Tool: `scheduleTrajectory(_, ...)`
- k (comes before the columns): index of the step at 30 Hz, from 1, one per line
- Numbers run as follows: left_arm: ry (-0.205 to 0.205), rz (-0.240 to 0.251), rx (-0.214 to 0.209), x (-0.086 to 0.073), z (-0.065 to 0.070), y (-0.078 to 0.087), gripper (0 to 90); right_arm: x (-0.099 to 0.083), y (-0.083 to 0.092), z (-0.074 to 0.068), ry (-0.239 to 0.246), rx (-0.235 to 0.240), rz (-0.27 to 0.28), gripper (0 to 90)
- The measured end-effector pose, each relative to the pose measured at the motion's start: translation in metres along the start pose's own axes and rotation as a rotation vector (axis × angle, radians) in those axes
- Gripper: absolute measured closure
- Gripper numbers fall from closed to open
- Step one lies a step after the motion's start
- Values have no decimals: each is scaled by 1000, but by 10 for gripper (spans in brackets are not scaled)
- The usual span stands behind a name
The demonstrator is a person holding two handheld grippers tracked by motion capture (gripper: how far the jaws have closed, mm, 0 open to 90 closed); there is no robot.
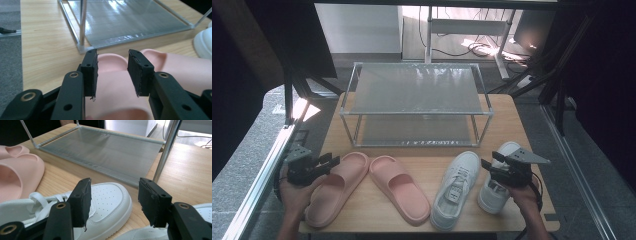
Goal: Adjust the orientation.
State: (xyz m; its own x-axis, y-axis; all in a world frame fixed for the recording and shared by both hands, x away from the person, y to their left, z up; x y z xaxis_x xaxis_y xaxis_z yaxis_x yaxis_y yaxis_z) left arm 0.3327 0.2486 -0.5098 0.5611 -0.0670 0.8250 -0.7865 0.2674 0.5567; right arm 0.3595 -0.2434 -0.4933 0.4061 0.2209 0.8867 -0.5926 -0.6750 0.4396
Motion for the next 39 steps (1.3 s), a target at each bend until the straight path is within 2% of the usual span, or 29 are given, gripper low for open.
scheduleTrajectory(3, -9, 2, -1, -3, 8, 8, 581, 1, 0, -1, 1, 2, 6, 447)
scheduleTrajectory(6, -17, 9, 22, -6, 10, 14, 542, 6, 2, -5, 8, 22, 34, 433)
scheduleTrajectory(8, -22, 26, 51, -6, 8, 19, 533, 11, 4, -10, 22, 38, 59, 416)
scheduleTrajectory(11, -29, 31, 82, -7, 2, 24, 532, 13, 5, -14, 41, 47, 68, 407)
scheduleTrajectory(12, -27, 35, 85, -6, 0, 26, 533, 15, 6, -17, 66, 52, 75, 405)
scheduleTrajectory(14, -20, 45, 84, -6, -2, 30, 532, 17, 6, -21, 87, 54, 79, 405)
scheduleTrajectory(20, -39, 72, 85, -5, 2, 42, 534, 19, 6, -25, 103, 55, 79, 405)
scheduleTrajectory(22, -55, 69, 104, -6, -1, 45, 533, 20, 7, -25, 105, 54, 81, 405)
scheduleTrajectory(25, -53, 65, 99, -9, -3, 48, 531, 20, 7, -27, 110, 57, 82, 405)
scheduleTrajectory(28, -56, 67, 74, -12, 4, 50, 530, 21, 7, -28, 113, 56, 81, 406)
scheduleTrajectory(32, -62, 60, 78, -15, 7, 48, 520, 21, 7, -28, 117, 55, 82, 407)
scheduleTrajectory(36, -43, 48, 69, -21, 7, 44, 516, 20, 6, -28, 118, 55, 76, 407)
scheduleTrajectory(39, -46, 31, 57, -27, 11, 42, 510, 21, 6, -29, 121, 55, 75, 410)
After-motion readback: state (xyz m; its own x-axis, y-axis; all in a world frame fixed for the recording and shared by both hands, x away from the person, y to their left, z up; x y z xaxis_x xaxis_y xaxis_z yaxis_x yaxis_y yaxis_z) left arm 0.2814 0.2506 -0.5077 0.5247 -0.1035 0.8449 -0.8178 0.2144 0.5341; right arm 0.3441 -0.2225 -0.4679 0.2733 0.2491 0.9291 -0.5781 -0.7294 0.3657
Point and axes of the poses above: each handheld gripper's, and its own axes: y roughly backward along the jaws, x roughly out of its top, z roughly to its right, the point moved 10 cm from there along -y, roughly forward along the jaws, and after that the axes turned 11 degrees about x, right-handed, at the moved point
